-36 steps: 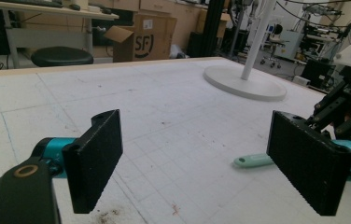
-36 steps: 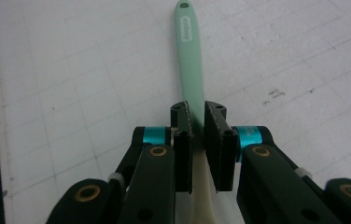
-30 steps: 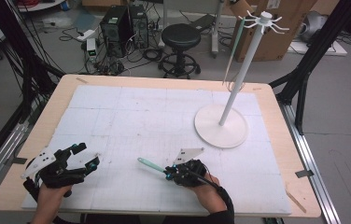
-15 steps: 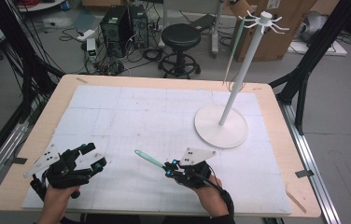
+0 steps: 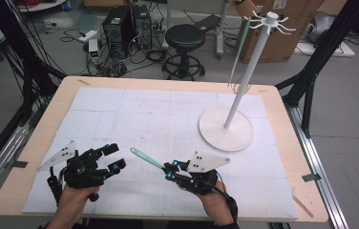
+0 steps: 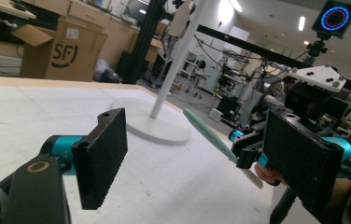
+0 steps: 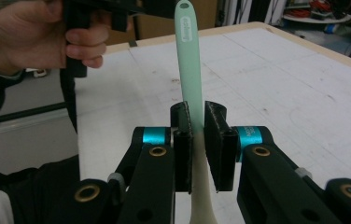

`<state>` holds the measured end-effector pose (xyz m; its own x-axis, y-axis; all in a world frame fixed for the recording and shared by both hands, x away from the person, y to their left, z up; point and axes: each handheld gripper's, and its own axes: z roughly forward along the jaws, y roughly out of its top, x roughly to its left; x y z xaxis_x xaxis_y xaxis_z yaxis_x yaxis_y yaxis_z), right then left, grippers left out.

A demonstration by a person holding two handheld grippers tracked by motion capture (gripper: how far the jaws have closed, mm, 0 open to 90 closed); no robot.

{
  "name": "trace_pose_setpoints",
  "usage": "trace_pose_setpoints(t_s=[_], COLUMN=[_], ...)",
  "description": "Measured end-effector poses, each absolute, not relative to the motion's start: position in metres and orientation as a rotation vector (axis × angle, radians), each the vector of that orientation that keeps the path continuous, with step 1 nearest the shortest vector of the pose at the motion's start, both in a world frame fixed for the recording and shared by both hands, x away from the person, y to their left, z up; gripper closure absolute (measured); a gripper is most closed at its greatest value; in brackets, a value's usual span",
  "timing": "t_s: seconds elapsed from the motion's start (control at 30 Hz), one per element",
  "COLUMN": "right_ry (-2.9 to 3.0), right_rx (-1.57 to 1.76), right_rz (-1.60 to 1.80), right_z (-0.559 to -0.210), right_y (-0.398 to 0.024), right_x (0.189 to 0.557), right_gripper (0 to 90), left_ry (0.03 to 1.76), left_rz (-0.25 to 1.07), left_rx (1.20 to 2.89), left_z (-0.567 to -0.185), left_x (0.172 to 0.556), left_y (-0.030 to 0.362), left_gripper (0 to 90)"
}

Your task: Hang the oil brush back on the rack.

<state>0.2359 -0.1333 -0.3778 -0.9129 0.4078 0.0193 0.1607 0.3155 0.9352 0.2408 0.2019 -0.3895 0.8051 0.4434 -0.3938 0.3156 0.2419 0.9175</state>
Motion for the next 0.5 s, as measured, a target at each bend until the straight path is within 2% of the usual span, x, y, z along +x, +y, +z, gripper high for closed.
trace_pose_setpoints(t_s=[0.23,0.5], right_ry=[2.297,2.230], right_rx=[0.503,0.473], right_rz=[1.709,1.764], right_z=[-0.373,-0.368], right_y=[-0.137,-0.138], right_x=[0.232,0.225], right_gripper=[81.8,81.7], left_ry=[0.672,0.656], left_rz=[0.009,-0.044], left_rx=[1.331,1.357], left_z=[-0.381,-0.366], left_x=[0.246,0.250], left_y=[0.181,0.159], left_gripper=[25.8,43.9])
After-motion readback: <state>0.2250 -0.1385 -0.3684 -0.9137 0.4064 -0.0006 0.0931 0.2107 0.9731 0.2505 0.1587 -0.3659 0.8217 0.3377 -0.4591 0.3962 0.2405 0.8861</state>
